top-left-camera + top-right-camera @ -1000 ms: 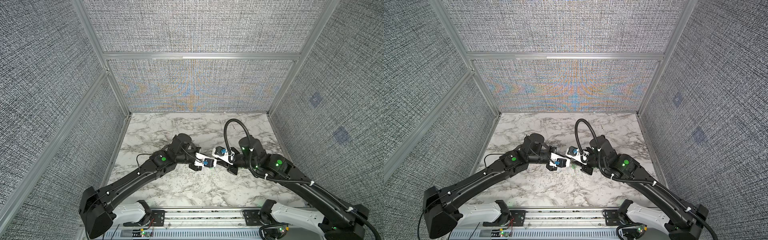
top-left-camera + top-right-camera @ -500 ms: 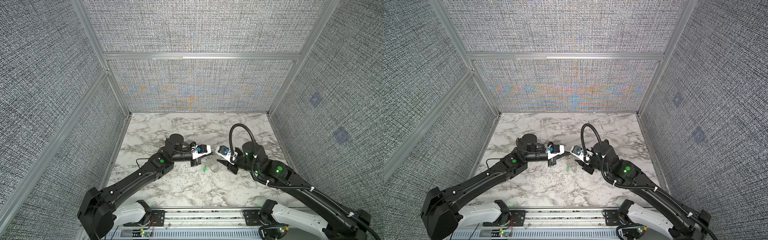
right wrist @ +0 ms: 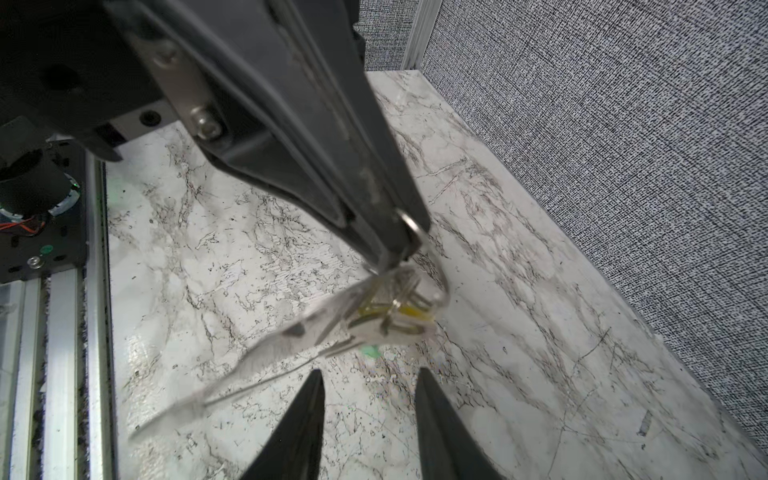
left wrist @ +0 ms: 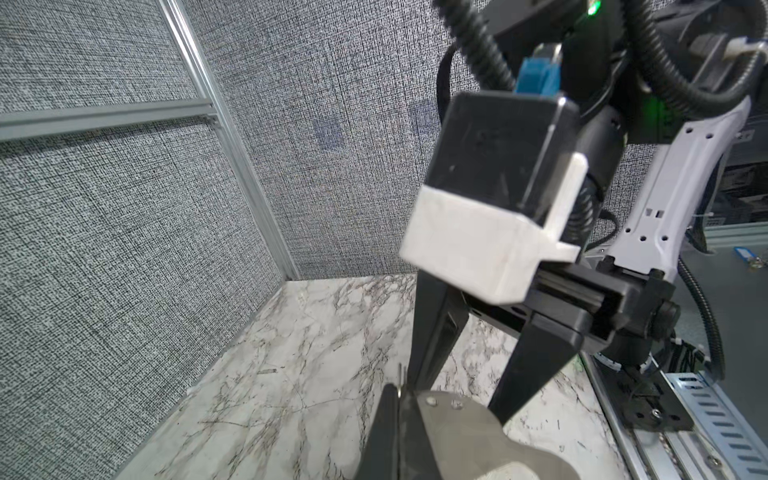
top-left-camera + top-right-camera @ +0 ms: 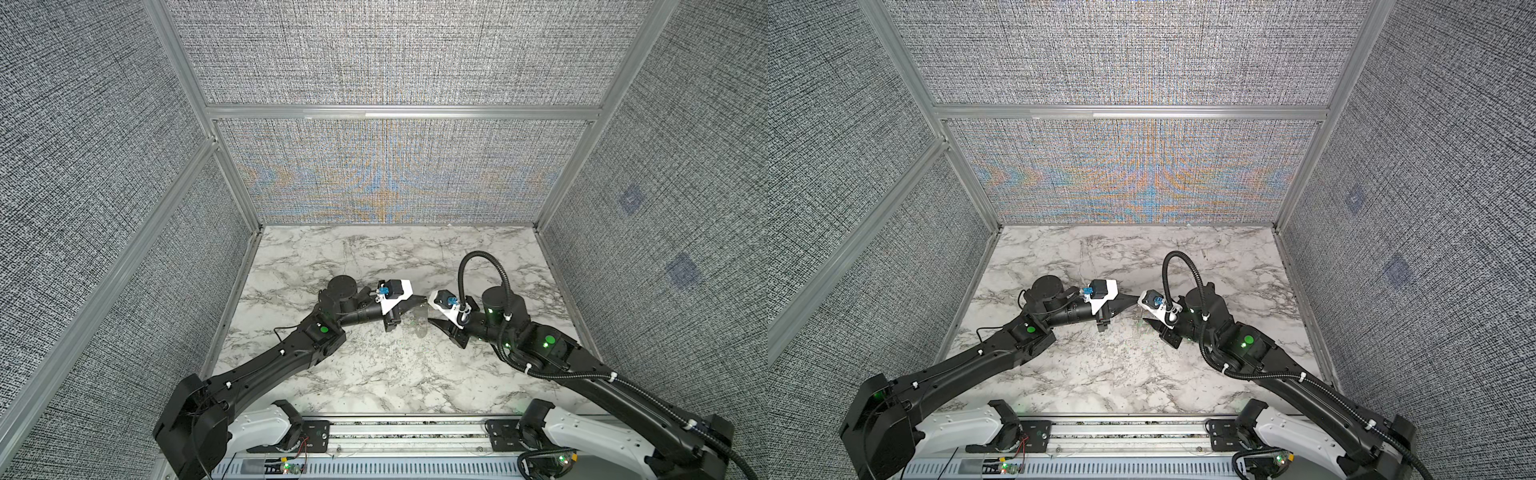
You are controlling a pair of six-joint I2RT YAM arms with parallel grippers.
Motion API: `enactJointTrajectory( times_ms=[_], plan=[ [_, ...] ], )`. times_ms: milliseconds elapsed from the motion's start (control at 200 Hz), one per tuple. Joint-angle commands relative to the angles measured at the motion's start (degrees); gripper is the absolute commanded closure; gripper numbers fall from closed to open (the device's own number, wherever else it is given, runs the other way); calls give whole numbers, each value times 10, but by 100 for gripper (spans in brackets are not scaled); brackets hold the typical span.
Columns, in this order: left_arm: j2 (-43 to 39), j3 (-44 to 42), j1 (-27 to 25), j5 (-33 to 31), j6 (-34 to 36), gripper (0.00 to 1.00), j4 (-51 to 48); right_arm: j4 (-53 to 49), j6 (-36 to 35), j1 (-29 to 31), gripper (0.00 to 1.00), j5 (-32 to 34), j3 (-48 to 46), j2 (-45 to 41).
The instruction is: Remove the keys from the keyring
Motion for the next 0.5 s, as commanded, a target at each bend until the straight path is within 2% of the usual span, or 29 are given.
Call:
enactJointTrajectory(
  times_ms=[0,215,490],
  plan=[
    [-1,5,1,3,-6,100,31,45,22,-1,62,4,-11,-7],
    [-1,6,1,8,1,100,23,100,43,0,62,35,-36,-20],
    [1,11,1,43,15,100,13,130,69,2,61,22,-40,-6]
  ],
)
